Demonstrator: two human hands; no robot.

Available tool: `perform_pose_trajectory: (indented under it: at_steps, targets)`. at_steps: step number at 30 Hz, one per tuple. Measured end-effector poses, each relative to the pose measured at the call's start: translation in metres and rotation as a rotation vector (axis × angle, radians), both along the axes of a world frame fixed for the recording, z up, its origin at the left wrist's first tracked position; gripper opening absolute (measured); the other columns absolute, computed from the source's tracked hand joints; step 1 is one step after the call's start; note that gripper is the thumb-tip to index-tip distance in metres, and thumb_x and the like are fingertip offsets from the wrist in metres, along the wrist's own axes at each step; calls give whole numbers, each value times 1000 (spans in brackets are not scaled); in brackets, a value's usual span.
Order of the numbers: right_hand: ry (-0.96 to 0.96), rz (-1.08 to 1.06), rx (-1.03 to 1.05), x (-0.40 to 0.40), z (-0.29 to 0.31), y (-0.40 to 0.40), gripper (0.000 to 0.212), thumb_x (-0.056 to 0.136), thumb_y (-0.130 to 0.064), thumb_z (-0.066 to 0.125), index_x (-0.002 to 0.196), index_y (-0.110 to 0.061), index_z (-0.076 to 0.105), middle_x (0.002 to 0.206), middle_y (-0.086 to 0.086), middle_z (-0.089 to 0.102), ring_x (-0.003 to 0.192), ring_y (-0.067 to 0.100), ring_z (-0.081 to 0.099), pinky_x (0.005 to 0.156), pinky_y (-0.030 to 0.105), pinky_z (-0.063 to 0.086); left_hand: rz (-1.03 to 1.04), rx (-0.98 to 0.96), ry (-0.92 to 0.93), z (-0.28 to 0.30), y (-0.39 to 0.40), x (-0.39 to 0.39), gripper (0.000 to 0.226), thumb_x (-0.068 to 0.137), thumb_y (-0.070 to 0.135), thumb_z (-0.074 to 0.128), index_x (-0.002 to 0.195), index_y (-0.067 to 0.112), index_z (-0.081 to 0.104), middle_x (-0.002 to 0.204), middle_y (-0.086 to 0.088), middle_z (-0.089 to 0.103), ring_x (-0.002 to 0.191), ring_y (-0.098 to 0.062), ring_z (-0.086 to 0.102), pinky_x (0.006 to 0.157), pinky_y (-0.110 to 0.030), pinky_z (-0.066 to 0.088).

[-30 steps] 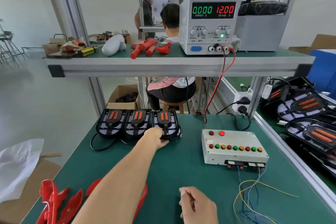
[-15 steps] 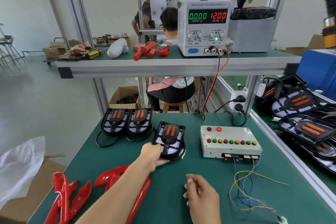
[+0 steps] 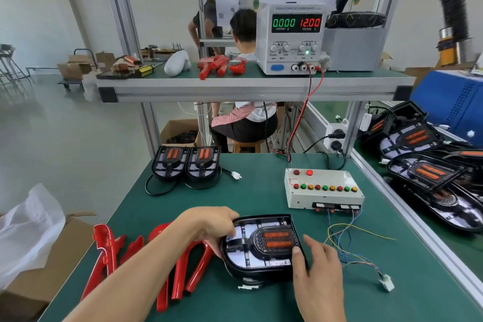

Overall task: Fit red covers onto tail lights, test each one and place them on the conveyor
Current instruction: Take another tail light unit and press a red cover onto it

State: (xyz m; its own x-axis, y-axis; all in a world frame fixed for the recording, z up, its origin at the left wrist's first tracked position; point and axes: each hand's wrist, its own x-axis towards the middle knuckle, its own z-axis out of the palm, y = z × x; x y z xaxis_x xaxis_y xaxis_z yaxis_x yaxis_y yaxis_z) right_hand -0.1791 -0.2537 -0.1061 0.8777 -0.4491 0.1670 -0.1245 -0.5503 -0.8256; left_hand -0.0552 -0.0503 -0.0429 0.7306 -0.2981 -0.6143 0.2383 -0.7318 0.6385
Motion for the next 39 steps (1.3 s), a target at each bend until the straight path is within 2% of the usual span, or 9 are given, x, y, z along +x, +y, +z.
perform_pose_trajectory:
  at_steps: [12, 15, 18, 21, 24, 30, 33, 35, 39]
  targets:
    - [195, 50, 63, -41, -4, -11, 44, 98, -33, 59, 141, -26, 55, 134, 1, 64, 121, 24, 59, 102, 38, 46, -174, 110, -122, 5, -13, -19, 31, 106, 22, 52, 124, 1, 64, 123, -21, 69, 110, -35, 71, 91, -46, 60]
    - [197, 64, 75, -41, -3, -11, 44, 99, -36, 57, 142, -28, 54, 134, 0, 63, 119, 22, 58, 101, 38, 44, -124, 159, -244, 8, 7, -26, 34, 105, 31, 50, 114, 3, 69, 109, -22, 74, 97, -32, 75, 87, -41, 62]
    - [205, 99, 53, -39, -3, -14, 44, 100, -37, 55, 143, -30, 53, 134, 0, 62, 115, 21, 59, 97, 36, 44, 76, 187, -465, 12, 36, -37, 31, 103, 26, 54, 88, 4, 69, 82, -13, 77, 72, -23, 76, 61, -26, 59]
    - [218, 98, 83, -37, -4, -17, 42, 99, -40, 57, 140, -33, 55, 131, 0, 64, 110, 24, 62, 97, 37, 47, 130, 393, -648, 12, 56, -53, 31, 95, 29, 63, 73, 7, 67, 77, -8, 72, 76, -25, 70, 65, -30, 55]
    - [230, 71, 120, -35, -5, -18, 39, 97, -42, 60, 134, -32, 61, 129, 0, 66, 110, 25, 62, 96, 37, 47, 60, 526, -596, 2, 51, -69, 45, 90, 39, 67, 59, 12, 48, 72, -10, 65, 82, -32, 69, 66, -34, 48]
    - [181, 16, 161, -37, -3, -12, 30, 96, -36, 63, 124, -26, 68, 120, 2, 68, 101, 24, 63, 95, 37, 48, 18, 699, -576, -19, 31, -73, 34, 86, 31, 66, 112, 9, 61, 122, -10, 65, 114, -35, 64, 79, -36, 45]
    - [119, -21, 143, -42, -1, -14, 27, 95, -28, 66, 121, -22, 70, 109, 4, 69, 91, 30, 67, 92, 42, 51, 94, 627, -612, -13, 27, -70, 19, 81, 28, 64, 83, 12, 54, 98, -9, 66, 103, -35, 67, 71, -32, 43]
    - [-8, -80, 81, -50, 4, -13, 22, 90, -17, 72, 112, -18, 74, 94, 0, 69, 76, 16, 64, 81, 32, 45, 196, 526, -653, -4, 29, -66, 33, 79, 32, 65, 64, 10, 45, 68, -4, 54, 82, -34, 66, 61, -33, 42]
    - [-216, 9, -18, -62, 25, 1, 26, 84, -11, 78, 95, -34, 74, 79, -14, 69, 76, 0, 62, 70, 3, 40, 412, 3, -617, 10, 20, -68, 40, 80, 39, 69, 56, 8, 66, 52, -3, 61, 43, -14, 48, 44, -22, 40]
